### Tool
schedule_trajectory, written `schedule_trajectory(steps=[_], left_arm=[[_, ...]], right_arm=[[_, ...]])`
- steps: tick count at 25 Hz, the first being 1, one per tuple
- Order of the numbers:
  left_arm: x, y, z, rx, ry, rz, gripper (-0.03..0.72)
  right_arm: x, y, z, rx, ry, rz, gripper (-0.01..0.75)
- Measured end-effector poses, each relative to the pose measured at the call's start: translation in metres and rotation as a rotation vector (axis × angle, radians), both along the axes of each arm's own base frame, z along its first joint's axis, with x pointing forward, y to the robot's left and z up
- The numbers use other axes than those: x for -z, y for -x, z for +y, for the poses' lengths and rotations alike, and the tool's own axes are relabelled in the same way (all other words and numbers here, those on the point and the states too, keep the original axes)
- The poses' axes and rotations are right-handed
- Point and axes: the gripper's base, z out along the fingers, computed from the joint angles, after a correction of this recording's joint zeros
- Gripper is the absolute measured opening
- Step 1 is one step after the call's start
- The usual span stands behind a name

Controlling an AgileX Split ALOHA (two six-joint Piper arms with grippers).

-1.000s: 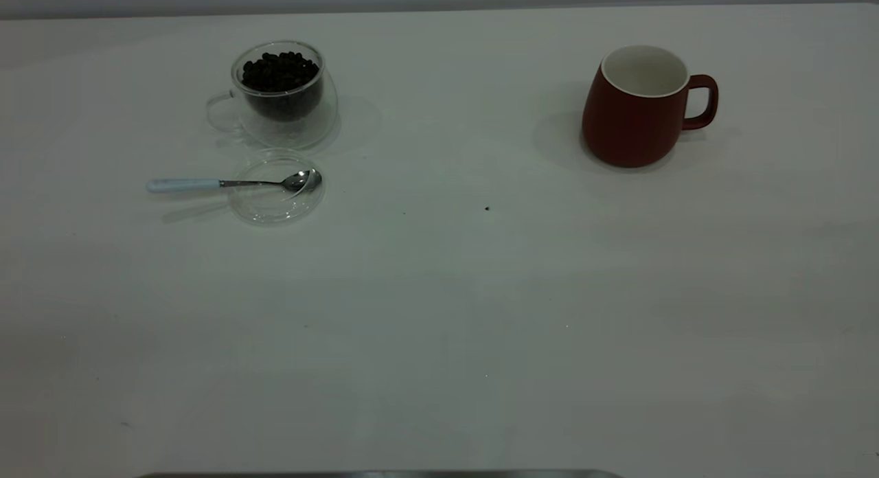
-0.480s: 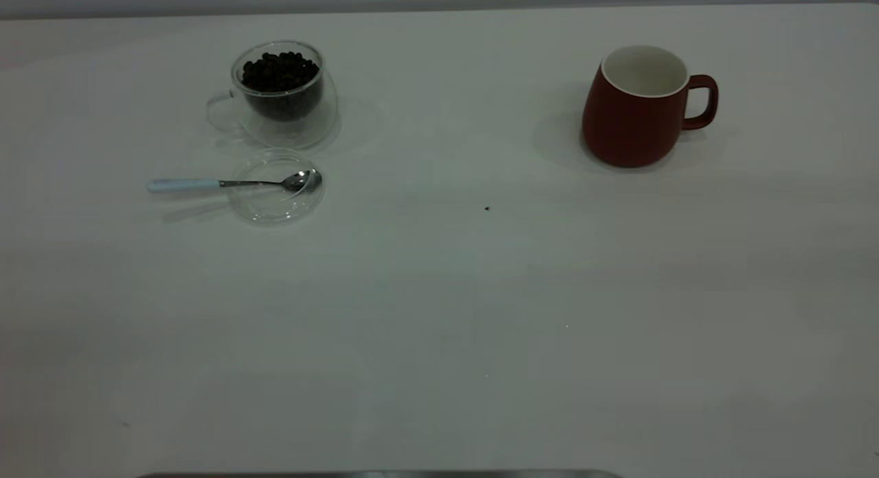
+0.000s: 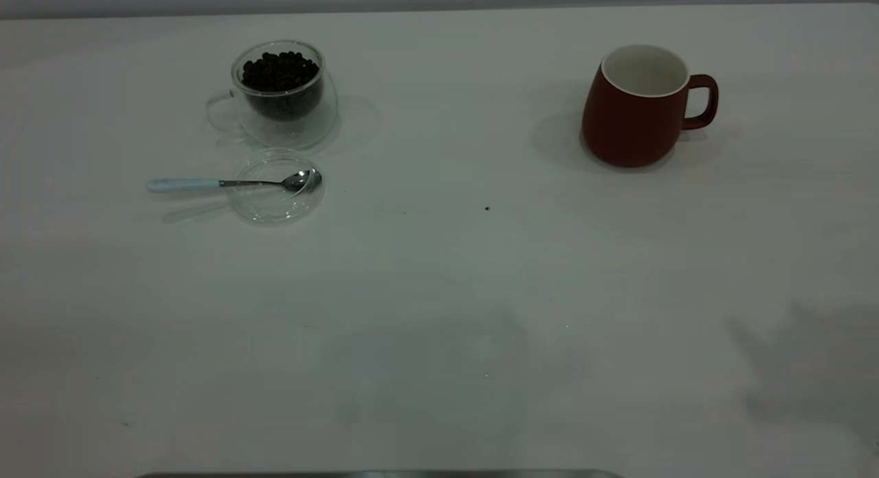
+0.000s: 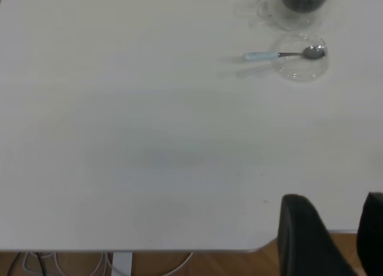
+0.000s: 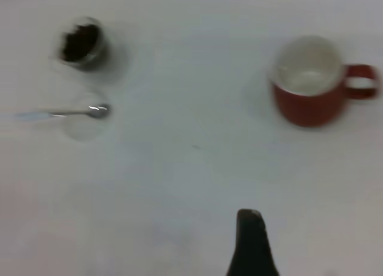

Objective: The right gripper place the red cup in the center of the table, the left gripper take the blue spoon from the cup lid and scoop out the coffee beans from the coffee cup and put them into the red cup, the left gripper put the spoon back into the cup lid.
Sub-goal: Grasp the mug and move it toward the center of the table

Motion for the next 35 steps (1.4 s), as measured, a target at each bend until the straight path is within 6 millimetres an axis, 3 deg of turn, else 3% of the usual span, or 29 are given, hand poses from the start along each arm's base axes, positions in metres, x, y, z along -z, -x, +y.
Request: schedule_trajectory(steps=[4,9,17,21,29,35], left_arm=[[0.0,0.0,0.0,0.0,0.0,0.0,0.284],[0.0,0.0,0.0,0.0,0.0,0.0,0.284],[0.0,0.0,0.0,0.001,-0.001,0.0,0.284],[0.0,0.0,0.0,0.001,-0.001,0.0,0.284],[0.0,0.0,0.0,0.001,-0.001,0.0,0.284],[0.0,0.0,0.0,0.001,-0.001,0.0,0.284]], right_arm=[[0.027,-0.057,0.005,-0.052,-0.103,0.084,0.59],[0.069,-0.113,0.005,-0.109,-0.143,0.18,0.59],[0.126,-0.179,0.023,-0.15,-0.102,0.246,0.59],[0.148,-0.198,0.015,-0.035,-0.064,0.274,0.59],[0.182,-0.217,-0.006,0.018,-0.016,0.305,0.59],[0.191,-0.226,-0.021,0.055,-0.02,0.305,0.59]])
